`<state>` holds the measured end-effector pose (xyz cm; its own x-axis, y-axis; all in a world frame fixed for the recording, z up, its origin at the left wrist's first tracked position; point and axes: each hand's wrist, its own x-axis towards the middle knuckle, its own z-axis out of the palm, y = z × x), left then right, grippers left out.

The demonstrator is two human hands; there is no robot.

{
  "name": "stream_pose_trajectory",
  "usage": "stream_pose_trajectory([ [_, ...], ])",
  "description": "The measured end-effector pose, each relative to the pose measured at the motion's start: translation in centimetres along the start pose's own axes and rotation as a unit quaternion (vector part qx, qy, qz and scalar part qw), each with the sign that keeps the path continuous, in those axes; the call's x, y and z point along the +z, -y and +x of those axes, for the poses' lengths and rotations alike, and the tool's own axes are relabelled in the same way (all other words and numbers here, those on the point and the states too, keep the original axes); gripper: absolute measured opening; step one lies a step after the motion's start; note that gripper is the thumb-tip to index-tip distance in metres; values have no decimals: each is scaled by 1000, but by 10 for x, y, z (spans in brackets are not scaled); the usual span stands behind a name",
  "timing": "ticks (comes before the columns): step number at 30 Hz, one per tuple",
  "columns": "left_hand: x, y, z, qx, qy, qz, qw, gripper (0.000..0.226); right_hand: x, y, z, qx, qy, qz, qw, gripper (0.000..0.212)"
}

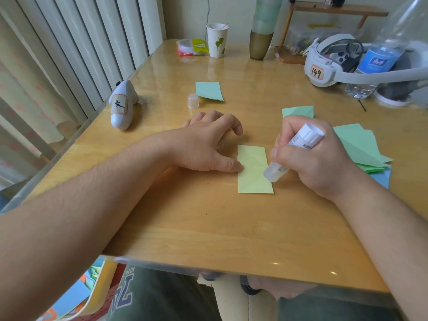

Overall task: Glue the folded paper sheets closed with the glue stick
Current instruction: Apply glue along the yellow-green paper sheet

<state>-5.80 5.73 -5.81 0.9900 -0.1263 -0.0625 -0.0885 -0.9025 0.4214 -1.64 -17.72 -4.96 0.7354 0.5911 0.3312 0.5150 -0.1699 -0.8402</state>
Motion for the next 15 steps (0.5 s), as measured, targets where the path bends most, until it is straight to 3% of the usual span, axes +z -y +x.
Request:
stream_pose_trajectory([
  [5,-3,0,-1,-5,4,-17,1000,65,7,0,-3,4,36,-11,999,24],
  [10,-2,-5,-3,-16,18,4,1000,87,15,2,-5,6,73,-41,996,31],
  [15,-2,-4,-4,-15,18,-2,1000,89,15,3,-5,12,87,-58,994,27],
])
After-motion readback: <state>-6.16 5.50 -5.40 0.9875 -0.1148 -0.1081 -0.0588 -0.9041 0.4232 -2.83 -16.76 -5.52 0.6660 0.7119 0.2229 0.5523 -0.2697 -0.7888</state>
